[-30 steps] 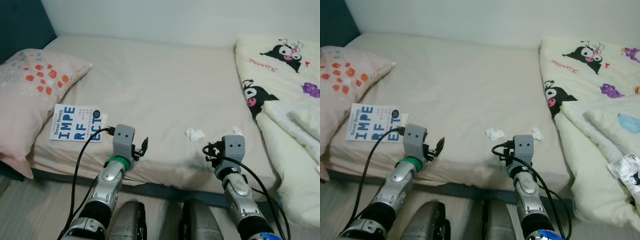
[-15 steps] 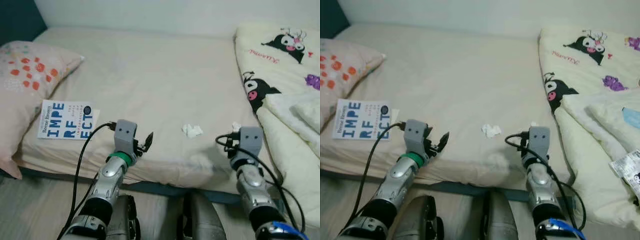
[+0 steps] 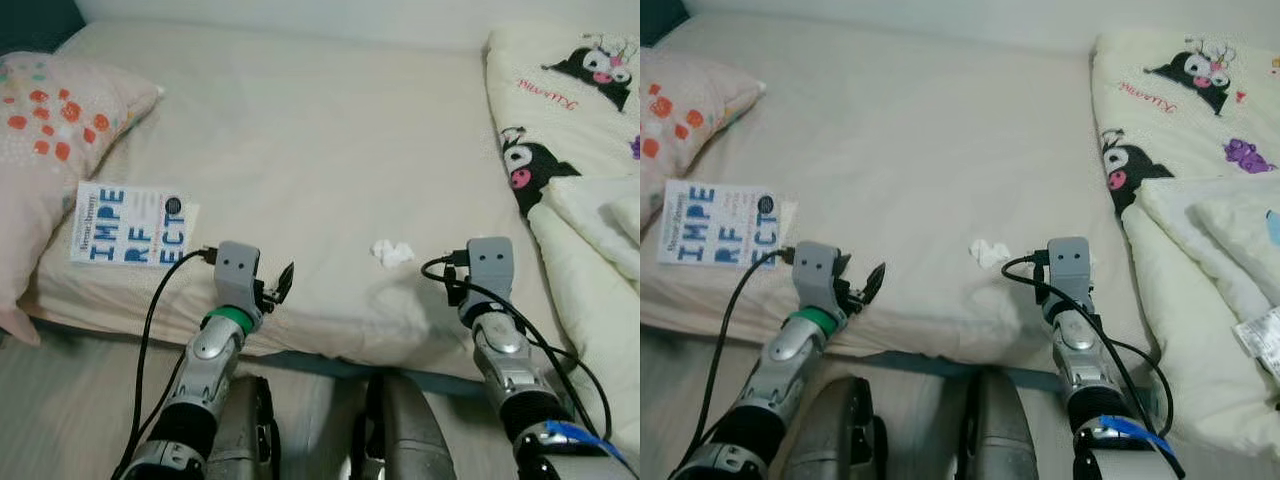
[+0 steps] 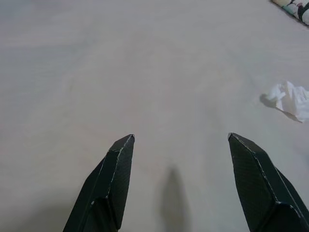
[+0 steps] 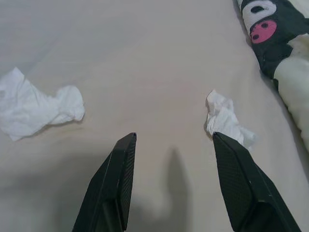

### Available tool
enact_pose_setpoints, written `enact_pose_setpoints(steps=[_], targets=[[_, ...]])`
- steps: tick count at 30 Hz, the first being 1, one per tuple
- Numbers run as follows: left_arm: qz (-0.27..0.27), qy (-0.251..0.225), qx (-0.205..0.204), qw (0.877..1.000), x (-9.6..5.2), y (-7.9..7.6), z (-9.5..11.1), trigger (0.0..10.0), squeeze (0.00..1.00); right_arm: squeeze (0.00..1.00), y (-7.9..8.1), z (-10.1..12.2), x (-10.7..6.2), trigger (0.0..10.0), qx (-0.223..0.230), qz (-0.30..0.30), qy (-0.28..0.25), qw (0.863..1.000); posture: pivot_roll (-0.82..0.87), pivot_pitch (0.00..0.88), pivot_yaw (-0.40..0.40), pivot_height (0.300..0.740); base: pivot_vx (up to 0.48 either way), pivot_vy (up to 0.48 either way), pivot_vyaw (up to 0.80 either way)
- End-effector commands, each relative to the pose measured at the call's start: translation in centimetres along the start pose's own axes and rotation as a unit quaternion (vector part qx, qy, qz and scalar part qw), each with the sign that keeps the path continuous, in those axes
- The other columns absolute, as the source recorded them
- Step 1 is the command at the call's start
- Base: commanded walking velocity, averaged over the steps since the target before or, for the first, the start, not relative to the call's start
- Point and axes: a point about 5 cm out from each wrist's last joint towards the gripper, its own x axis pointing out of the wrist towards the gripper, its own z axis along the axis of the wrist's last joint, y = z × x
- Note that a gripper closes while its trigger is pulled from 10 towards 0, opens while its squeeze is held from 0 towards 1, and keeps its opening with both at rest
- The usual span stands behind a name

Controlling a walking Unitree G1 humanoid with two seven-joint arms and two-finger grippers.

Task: Clean up the room

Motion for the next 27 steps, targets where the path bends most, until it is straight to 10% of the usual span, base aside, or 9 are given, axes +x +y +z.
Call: enact_pose_setpoints(steps=[1, 15, 27], targets=[[0.0, 0.021, 0.001, 1.0, -0.6, -0.1, -1.0, 10.0, 0.0, 0.0, -0.6, -1.1, -0.5, 10.0, 0.002, -0.011, 0.017, 1.0, -0.03, 0.268, 0.011, 0.63, 0.0, 0.0, 0.0], [0.007, 0.029, -0.011, 0.999, -1.5, -0.5, -1.6, 10.0, 0.0, 0.0, -1.4, -0.9, -0.9, 10.0, 0.033, -0.029, 0.0, 0.999, -0.03, 0.278, 0.008, 0.61, 0.0, 0.0, 0.0], [0.106, 0.019, -0.044, 0.993, -1.6, 2.5, -1.1, 10.0, 0.0, 0.0, 0.6, 1.0, 0.0, 10.0, 0.031, -0.017, -0.027, 0.999, -0.03, 0.223, -0.066, 0.6, 0.0, 0.0, 0.0]])
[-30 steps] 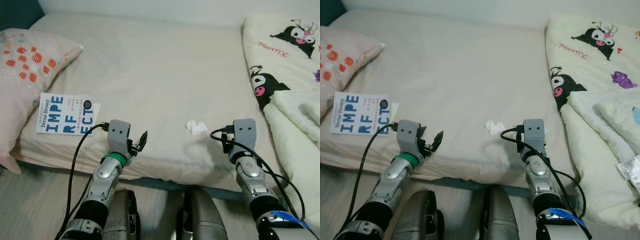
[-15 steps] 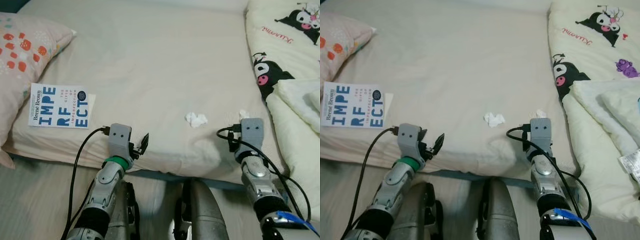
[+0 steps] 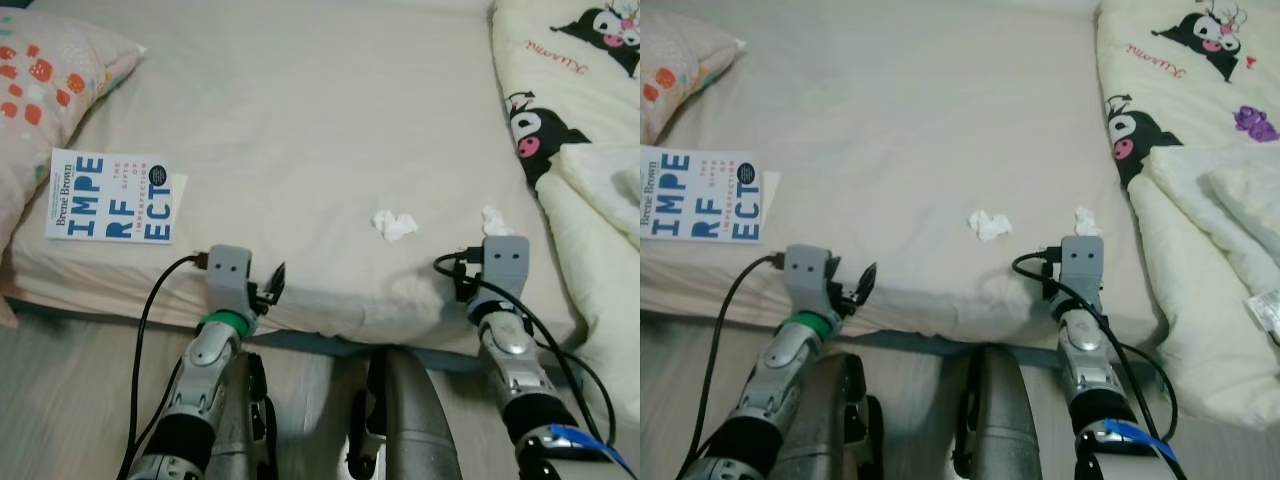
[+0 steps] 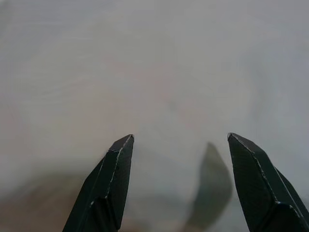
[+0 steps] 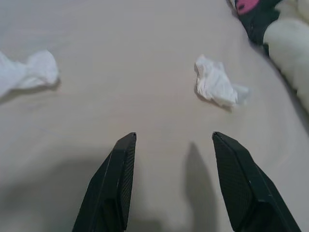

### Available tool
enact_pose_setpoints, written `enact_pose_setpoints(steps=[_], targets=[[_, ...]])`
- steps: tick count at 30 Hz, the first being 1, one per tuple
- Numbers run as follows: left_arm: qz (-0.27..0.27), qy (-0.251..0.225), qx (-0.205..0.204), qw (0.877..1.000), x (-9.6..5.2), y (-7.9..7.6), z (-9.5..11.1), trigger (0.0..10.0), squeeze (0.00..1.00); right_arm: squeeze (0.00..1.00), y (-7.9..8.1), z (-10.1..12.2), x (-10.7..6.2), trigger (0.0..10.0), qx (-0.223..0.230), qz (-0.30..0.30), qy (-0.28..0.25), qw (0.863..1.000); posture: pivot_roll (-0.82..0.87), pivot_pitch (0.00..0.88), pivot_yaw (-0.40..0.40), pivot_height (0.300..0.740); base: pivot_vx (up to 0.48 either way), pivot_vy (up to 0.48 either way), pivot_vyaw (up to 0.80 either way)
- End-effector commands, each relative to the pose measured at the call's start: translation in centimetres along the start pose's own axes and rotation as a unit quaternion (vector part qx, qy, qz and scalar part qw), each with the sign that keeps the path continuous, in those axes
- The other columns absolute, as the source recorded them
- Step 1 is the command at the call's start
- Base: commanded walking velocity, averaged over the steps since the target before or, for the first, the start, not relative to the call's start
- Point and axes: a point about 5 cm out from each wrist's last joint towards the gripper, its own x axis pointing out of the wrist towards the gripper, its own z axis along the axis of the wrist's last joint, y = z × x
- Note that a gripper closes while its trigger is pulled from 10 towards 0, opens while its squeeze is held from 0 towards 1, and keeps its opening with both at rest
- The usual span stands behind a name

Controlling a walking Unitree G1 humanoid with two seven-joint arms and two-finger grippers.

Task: Clean up the room

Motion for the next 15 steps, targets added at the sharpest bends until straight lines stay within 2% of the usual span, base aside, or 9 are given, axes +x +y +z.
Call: enact_pose_setpoints(steps=[1, 6, 8, 11, 12, 14, 15], targets=[[0.027, 0.016, -0.027, 0.999, -0.3, 0.5, -0.7, 10.0, 0.0, 0.0, 0.3, 0.4, 0.0, 10.0, -0.005, 0.005, -0.01, 1.0, -0.02, 0.235, -0.067, 0.6, 0.0, 0.0, 0.0], [0.015, 0.007, -0.036, 0.999, -0.1, 0.0, -0.2, 10.0, 0.0, 0.0, 0.2, 1.0, 0.1, 10.0, -0.014, 0.005, -0.029, 0.999, -0.04, 0.229, -0.036, 0.6, 0.0, 0.0, 0.0], [-0.015, -0.001, -0.032, 0.999, 0.3, -1.1, 0.2, 10.0, 0.0, 0.0, -1.3, 1.5, 0.3, 10.0, -0.029, -0.03, -0.048, 0.998, -0.03, 0.233, -0.004, 0.6, 0.0, 0.0, 0.0], [-0.027, -0.004, -0.03, 0.999, 0.4, -1.7, 0.3, 10.0, 0.0, 0.0, -2.2, 1.7, 0.3, 10.0, -0.038, -0.043, -0.055, 0.997, -0.03, 0.247, -0.006, 0.6, 0.0, 0.0, 0.0], [-0.048, -0.008, -0.019, 0.999, 0.4, -2.3, 0.5, 10.0, 0.0, 0.0, -3.3, 1.4, 0.3, 10.0, -0.032, -0.064, -0.046, 0.996, -0.02, 0.246, -0.012, 0.6, 0.0, 0.0, 0.0], [-0.048, -0.008, -0.019, 0.999, 0.4, -2.3, 0.5, 10.0, 0.0, 0.0, -3.3, 1.4, 0.3, 10.0, -0.032, -0.064, -0.046, 0.996, -0.02, 0.246, -0.012, 0.6, 0.0, 0.0, 0.0], [-0.079, -0.034, 0.0, 0.996, 0.5, -2.8, 1.7, 10.0, 0.0, 1.0, -5.5, 1.2, 0.4, 10.0, -0.009, -0.096, -0.036, 0.995, 0.0, 0.304, 0.001, 0.6, 0.0, 0.0, 0.0]])
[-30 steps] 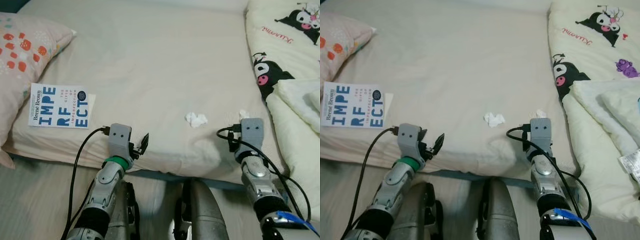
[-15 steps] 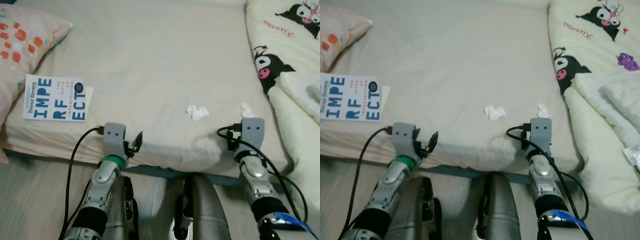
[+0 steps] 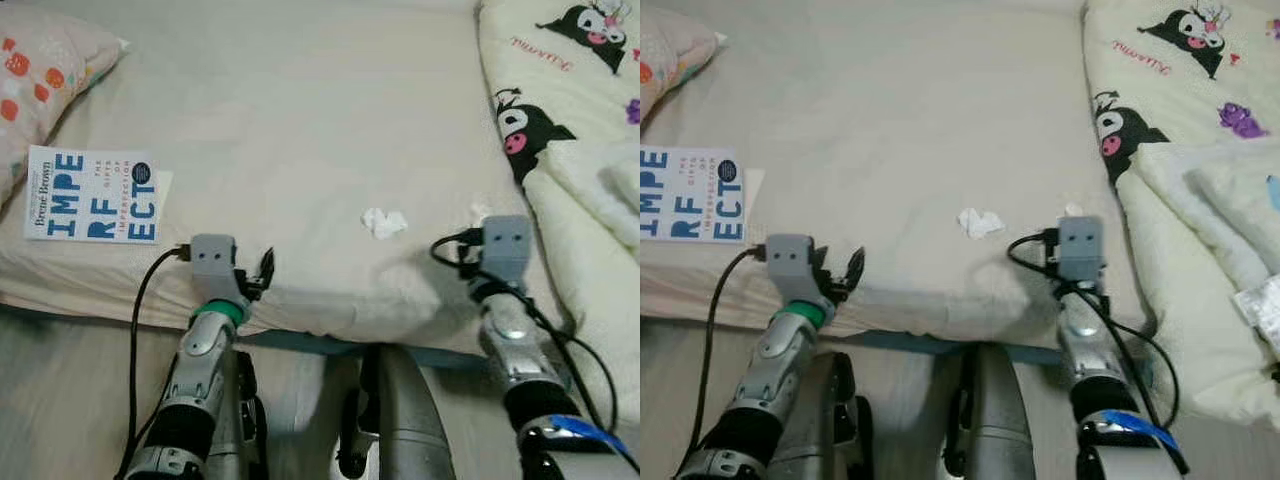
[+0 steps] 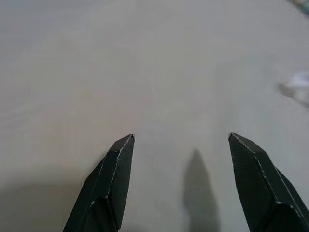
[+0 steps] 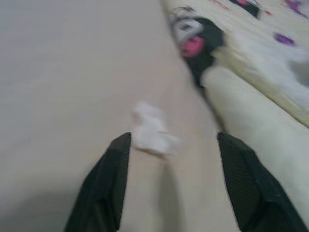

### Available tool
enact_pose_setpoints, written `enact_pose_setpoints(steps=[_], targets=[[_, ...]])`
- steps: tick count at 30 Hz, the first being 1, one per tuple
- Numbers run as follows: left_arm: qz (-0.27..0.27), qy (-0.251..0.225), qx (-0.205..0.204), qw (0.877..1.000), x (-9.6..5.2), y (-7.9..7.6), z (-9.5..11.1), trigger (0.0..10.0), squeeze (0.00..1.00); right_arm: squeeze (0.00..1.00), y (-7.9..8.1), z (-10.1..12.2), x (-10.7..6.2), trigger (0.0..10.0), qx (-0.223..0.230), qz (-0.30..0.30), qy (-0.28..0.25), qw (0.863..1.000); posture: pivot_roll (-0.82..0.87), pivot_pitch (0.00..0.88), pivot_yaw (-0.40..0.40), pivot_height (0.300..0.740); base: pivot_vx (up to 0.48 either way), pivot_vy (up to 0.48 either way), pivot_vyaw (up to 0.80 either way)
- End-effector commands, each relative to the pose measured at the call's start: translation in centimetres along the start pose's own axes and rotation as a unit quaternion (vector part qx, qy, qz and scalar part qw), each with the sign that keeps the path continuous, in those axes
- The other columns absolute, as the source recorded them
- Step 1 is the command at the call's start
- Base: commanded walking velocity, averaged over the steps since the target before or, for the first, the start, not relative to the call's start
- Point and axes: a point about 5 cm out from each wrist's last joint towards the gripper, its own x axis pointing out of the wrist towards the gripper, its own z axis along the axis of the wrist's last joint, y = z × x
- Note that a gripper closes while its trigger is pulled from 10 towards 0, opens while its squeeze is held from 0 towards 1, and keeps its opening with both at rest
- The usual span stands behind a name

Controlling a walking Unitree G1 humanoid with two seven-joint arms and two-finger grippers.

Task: Clean up the room

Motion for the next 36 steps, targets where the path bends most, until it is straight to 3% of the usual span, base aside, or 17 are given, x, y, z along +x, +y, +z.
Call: enact_pose_setpoints(steps=[1, 3, 6, 8, 11, 12, 16, 22, 36], targets=[[-0.022, -0.007, 0.013, 1.0, -0.3, -0.4, 0.2, 10.0, 0.0, 1.0, -1.7, -1.3, -0.3, 10.0, 0.013, -0.029, 0.027, 0.999, 0.0, 0.304, 0.001, 0.6, 0.0, 0.0, 0.0], [-0.037, -0.033, 0.033, 0.998, -0.3, -0.4, 1.6, 10.0, 0.0, 1.0, -2.9, -1.1, 0.2, 10.0, 0.025, -0.031, 0.031, 0.999, 0.01, 0.322, 0.005, 0.6, 0.0, 0.0, 0.0], [-0.044, -0.046, 0.041, 0.997, -0.5, -0.3, 2.4, 10.0, 0.0, 1.0, -3.3, -0.9, 0.6, 10.0, 0.038, -0.03, 0.035, 0.998, 0.02, 0.364, 0.013, 0.6, 0.0, 0.0, 0.0], [-0.054, -0.072, 0.055, 0.994, -1.2, -0.3, 3.9, 10.0, 0.0, 1.0, -4.4, -0.3, 1.4, 10.0, 0.049, -0.036, 0.037, 0.997, 0.05, 0.415, 0.025, 0.6, 0.0, 0.0, 0.0], [-0.059, -0.084, 0.069, 0.992, -1.6, -0.3, 4.7, 10.0, 0.0, 1.0, -4.9, 0.1, 1.7, 10.0, 0.056, -0.039, 0.035, 0.997, 0.07, 0.435, 0.032, 0.6, 0.0, 0.0, 0.0], [-0.067, -0.103, 0.094, 0.988, -2.1, -0.3, 5.9, 10.0, 0.0, 1.0, -5.5, 0.7, 2.2, 10.0, 0.08, -0.042, 0.028, 0.996, 0.09, 0.456, 0.04, 0.6, 0.0, 0.0, 0.0], [-0.074, -0.112, 0.098, 0.986, -2.5, -0.4, 6.6, 10.0, 0.0, 1.0, -5.7, 1.2, 2.5, 10.0, 0.087, -0.037, 0.02, 0.995, 0.1, 0.468, 0.044, 0.6, 0.0, 0.0, 0.0], [-0.124, -0.128, 0.096, 0.979, -3.6, -2.0, 8.3, 10.0, 0.0, 1.0, -5.6, 2.1, 3.3, 10.0, 0.094, 0.0, 0.019, 0.995, 0.16, 0.502, 0.064, 0.6, 0.0, 0.0, 0.0], [-0.126, -0.12, 0.091, 0.981, -4.2, -2.2, 9.1, 10.0, 0.0, 1.0, -5.0, 3.7, 4.3, 10.0, 0.119, 0.033, 0.003, 0.992, 0.17, 0.493, 0.06, 0.6, 0.0, 0.0, 0.0]])
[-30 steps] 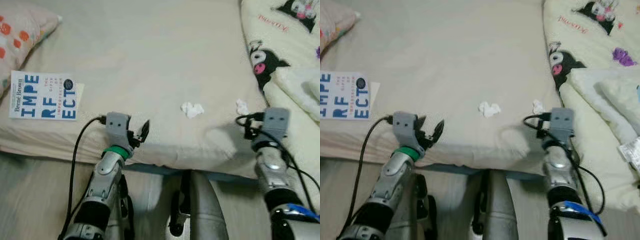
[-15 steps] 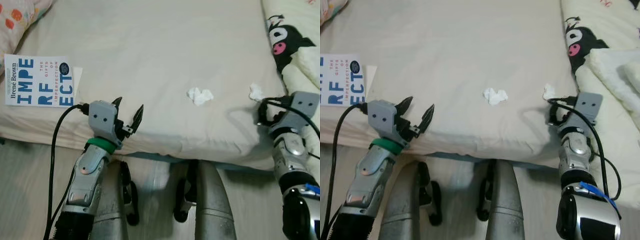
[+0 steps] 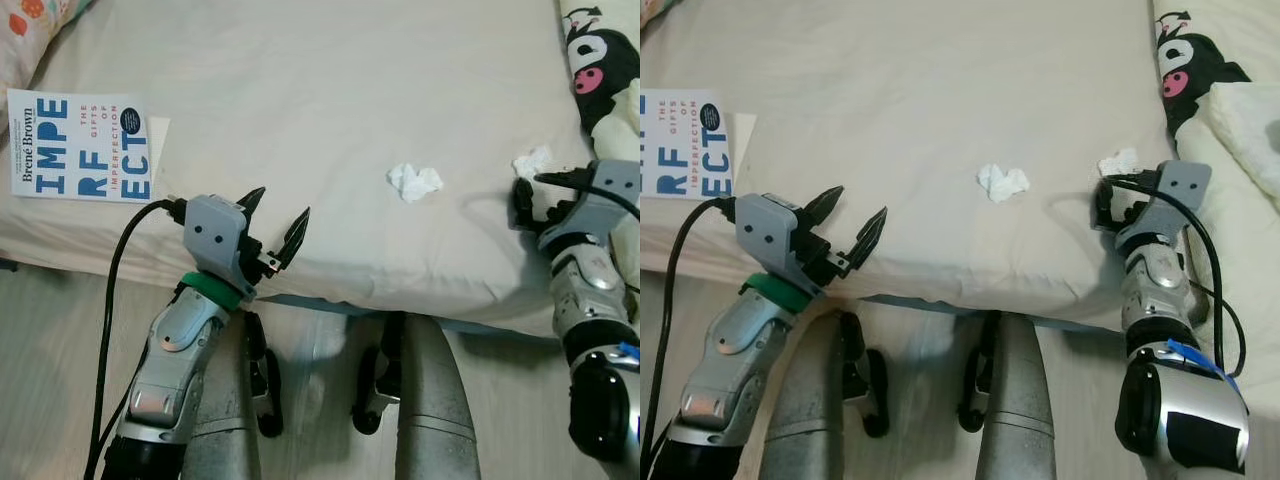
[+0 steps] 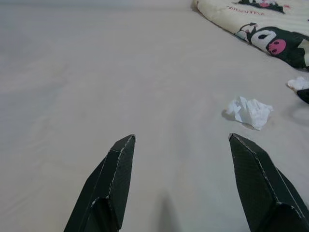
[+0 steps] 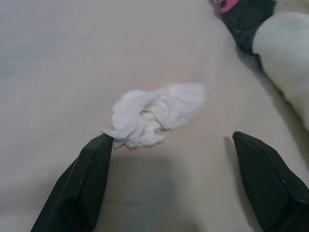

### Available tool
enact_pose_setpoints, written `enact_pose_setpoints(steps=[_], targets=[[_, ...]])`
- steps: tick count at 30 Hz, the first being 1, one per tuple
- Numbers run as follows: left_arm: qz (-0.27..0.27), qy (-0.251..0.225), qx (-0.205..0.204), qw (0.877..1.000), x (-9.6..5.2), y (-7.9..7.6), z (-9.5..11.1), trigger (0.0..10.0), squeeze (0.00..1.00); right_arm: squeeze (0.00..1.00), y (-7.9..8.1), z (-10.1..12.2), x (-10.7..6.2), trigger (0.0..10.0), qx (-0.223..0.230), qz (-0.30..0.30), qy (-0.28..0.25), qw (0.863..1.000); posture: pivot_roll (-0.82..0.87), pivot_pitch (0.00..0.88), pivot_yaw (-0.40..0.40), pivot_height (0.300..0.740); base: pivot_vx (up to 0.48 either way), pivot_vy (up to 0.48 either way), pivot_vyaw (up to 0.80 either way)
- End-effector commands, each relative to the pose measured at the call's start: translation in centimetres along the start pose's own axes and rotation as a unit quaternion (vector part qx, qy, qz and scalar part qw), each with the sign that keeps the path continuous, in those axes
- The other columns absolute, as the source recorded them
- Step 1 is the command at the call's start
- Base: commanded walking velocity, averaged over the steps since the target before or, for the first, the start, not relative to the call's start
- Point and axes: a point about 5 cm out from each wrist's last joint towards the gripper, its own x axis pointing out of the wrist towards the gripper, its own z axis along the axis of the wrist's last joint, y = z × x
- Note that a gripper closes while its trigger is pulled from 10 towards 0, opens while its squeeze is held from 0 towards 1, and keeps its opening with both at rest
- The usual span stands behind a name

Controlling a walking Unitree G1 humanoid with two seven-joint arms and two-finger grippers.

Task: Clean up the room

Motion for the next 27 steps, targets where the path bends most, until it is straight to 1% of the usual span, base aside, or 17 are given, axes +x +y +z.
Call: enact_pose_setpoints(steps=[1, 4, 5, 7, 8, 9, 10, 11, 12, 16, 17, 18, 19, 24, 25, 26, 27], targets=[[-0.003, 0.021, -0.008, 1.0, -0.7, -0.3, -0.6, 10.0, 0.0, 1.0, -0.6, -1.3, -0.6, 10.0, 0.009, -0.008, 0.027, 1.0, 0.17, 0.493, 0.06, 0.6, 0.0, 0.0, 0.0], [-0.004, 0.03, -0.01, 0.999, -0.8, -0.3, -0.4, 10.0, 0.0, 1.0, 0.3, -1.3, -0.5, 10.0, 0.0, 0.024, 0.03, 0.999, 0.17, 0.491, 0.062, 0.6, 0.0, 0.0, 0.0], [-0.003, 0.032, -0.011, 0.999, -0.9, -0.3, -0.4, 10.0, 0.0, 0.91, 0.5, -1.3, -0.4, 10.0, -0.001, 0.03, 0.029, 0.999, 0.17, 0.49, 0.063, 0.6, 0.0, 0.0, 0.0], [-0.003, 0.033, -0.011, 0.999, -0.9, -0.3, -0.3, 10.0, 0.0, 0.91, 0.6, -1.2, -0.4, 10.0, -0.001, 0.031, 0.029, 0.999, 0.17, 0.49, 0.063, 0.6, 0.0, 0.0, 0.0], [-0.002, 0.033, -0.011, 0.999, -0.9, -0.2, -0.3, 10.0, 0.0, 0.74, 0.6, -1.1, -0.3, 10.0, -0.001, 0.032, 0.028, 0.999, 0.18, 0.49, 0.064, 0.6, 0.0, 0.0, 0.0], [-0.002, 0.033, -0.01, 0.999, -0.9, -0.2, -0.2, 10.0, 0.0, 0.66, 0.5, -0.9, -0.2, 10.0, -0.002, 0.031, 0.028, 0.999, 0.18, 0.49, 0.065, 0.6, 0.0, 0.0, 0.0], [-0.002, 0.034, -0.01, 0.999, -0.9, -0.1, -0.2, 10.0, 0.0, 0.54, 0.5, -0.8, -0.1, 10.0, -0.003, 0.029, 0.028, 0.999, 0.18, 0.491, 0.067, 0.6, 0.0, 0.0, 0.0], [-0.002, 0.034, -0.01, 0.999, -0.9, -0.1, -0.2, 10.0, 0.0, 0.54, 0.5, -0.8, -0.1, 10.0, -0.003, 0.029, 0.028, 0.999, 0.18, 0.491, 0.067, 0.6, 0.0, 0.0, 0.0], [-0.003, 0.035, -0.011, 0.999, -0.9, -0.2, -0.2, 10.0, 0.0, 0.44, 0.3, -0.7, 0.0, 10.0, -0.007, 0.025, 0.029, 0.999, 0.19, 0.493, 0.069, 0.6, 0.0, 0.0, 0.0], [-0.004, 0.036, -0.012, 0.999, -0.9, -0.2, -0.1, 10.0, 0.0, 0.44, 0.2, -0.6, 0.0, 10.0, -0.01, 0.022, 0.03, 0.999, 0.19, 0.493, 0.069, 0.6, 0.0, 0.0, 0.0], [-0.005, 0.037, -0.013, 0.999, -1.0, -0.3, -0.1, 10.0, 0.0, 0.19, 0.1, -0.5, 0.1, 10.0, -0.014, 0.021, 0.032, 0.999, 0.19, 0.493, 0.07, 0.6, 0.0, 0.0, 0.0], [-0.005, 0.037, -0.013, 0.999, -1.0, -0.3, -0.1, 10.0, 0.0, 0.19, 0.1, -0.5, 0.1, 10.0, -0.014, 0.021, 0.032, 0.999, 0.19, 0.493, 0.07, 0.6, 0.0, 0.0, 0.0], [-0.007, 0.039, -0.015, 0.999, -1.0, -0.4, 0.0, 10.0, 0.0, 0.0, 0.0, -0.5, 0.1, 10.0, -0.018, 0.02, 0.034, 0.999, 0.19, 0.493, 0.073, 0.6, 0.0, 0.0, 0.0], [-0.015, 0.043, -0.019, 0.999, -1.1, -0.7, 0.0, 10.0, 0.0, 0.0, -0.4, -0.4, 0.1, 10.0, -0.032, 0.018, 0.041, 0.998, 0.2, 0.49, 0.081, 0.6, 0.0, 0.0, 0.0], [-0.016, 0.044, -0.019, 0.999, -1.1, -0.8, 0.0, 10.0, 0.0, 0.0, -0.4, -0.5, 0.1, 3.1, -0.031, 0.018, 0.041, 0.998, 0.2, 0.49, 0.083, 0.6, 0.0, 0.0, 0.0], [-0.017, 0.044, -0.019, 0.999, -1.0, -0.8, 0.0, 10.0, 0.0, 0.0, -0.4, -0.5, 0.1, 0.0, -0.03, 0.018, 0.042, 0.999, 0.2, 0.49, 0.083, 0.6, 0.0, 0.0, 0.0], [-0.017, 0.044, -0.02, 0.999, -1.0, -0.8, 0.0, 10.0, 0.0, 0.0, -0.5, -0.5, 0.0, 0.0, -0.029, 0.018, 0.041, 0.999, 0.2, 0.49, 0.084, 0.6, 0.0, 0.0, 0.0]])
